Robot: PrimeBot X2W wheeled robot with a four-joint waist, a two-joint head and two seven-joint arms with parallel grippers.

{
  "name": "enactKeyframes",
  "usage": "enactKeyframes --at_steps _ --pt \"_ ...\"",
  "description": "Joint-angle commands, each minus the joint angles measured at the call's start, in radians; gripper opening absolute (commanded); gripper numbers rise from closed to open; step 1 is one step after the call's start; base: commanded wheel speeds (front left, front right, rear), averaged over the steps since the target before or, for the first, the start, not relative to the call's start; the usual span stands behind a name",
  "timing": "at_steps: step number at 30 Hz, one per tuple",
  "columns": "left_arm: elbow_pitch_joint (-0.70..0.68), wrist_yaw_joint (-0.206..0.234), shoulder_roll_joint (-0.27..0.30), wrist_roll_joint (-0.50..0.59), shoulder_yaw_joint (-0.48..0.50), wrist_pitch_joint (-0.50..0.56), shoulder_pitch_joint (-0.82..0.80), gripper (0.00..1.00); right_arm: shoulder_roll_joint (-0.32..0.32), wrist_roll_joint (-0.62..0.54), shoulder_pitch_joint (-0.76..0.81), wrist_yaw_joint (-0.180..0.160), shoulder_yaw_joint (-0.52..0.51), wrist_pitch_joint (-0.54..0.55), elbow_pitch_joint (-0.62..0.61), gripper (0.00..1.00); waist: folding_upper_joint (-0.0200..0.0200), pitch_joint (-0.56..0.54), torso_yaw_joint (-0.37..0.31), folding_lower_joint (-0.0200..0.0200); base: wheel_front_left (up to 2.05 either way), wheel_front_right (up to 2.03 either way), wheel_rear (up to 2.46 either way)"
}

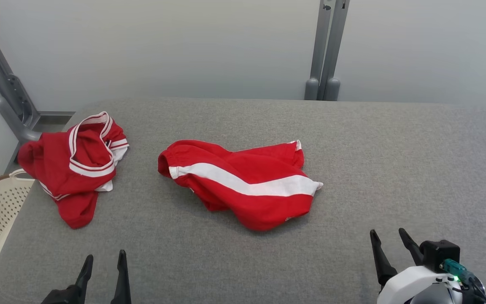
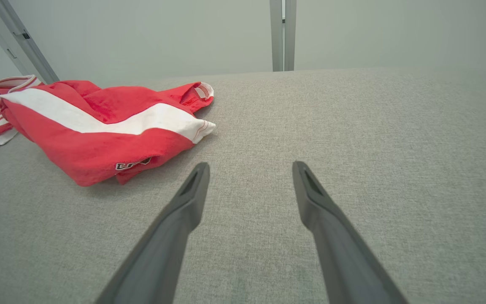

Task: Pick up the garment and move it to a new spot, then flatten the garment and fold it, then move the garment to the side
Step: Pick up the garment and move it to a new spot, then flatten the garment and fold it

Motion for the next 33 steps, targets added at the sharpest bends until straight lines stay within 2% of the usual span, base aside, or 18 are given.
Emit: enactKeyframes --at_steps 1,7,13,23,27,33 --pt "0.006 -0.003 0.009 0.005 0.0 0.008 0.01 1.0 -0.002 -0.008 0.006 0.0 0.002 0.002 0.002 1.0 -0.0001 0.0 0.0 0.0 0.0 0.0 0.0" --pt "0.006 0.009 0.019 0.015 -0.024 0.056 0.016 1.0 -0.003 -0.011 0.011 0.0 0.005 0.013 0.0 1.0 -0.0001 0.0 0.001 0.0 0.0 0.0 0.0" --pt "-0.006 0.012 0.017 0.02 -0.027 0.041 0.006 1.0 -0.003 -0.017 0.009 0.0 0.007 0.02 -0.006 1.0 -0.0001 0.005 -0.004 0.0 0.0 0.0 0.0" --pt "0.013 -0.001 0.02 0.031 -0.056 0.061 -0.035 1.0 -0.002 -0.025 0.003 0.0 0.028 0.045 -0.01 1.0 -0.0001 0.015 -0.001 0.0 0.0 0.0 0.0" --pt "0.03 -0.016 0.023 0.024 -0.077 0.122 -0.093 1.0 -0.002 -0.026 -0.04 0.0 0.04 0.087 -0.015 1.0 -0.0001 0.028 0.001 0.0 0.0 0.0 0.0" --pt "0.111 -0.033 0.028 0.04 -0.116 0.258 -0.261 1.0 -0.002 -0.07 -0.142 0.0 0.069 0.237 0.01 1.0 -0.0001 0.061 0.004 0.0 0.0 0.0 0.0"
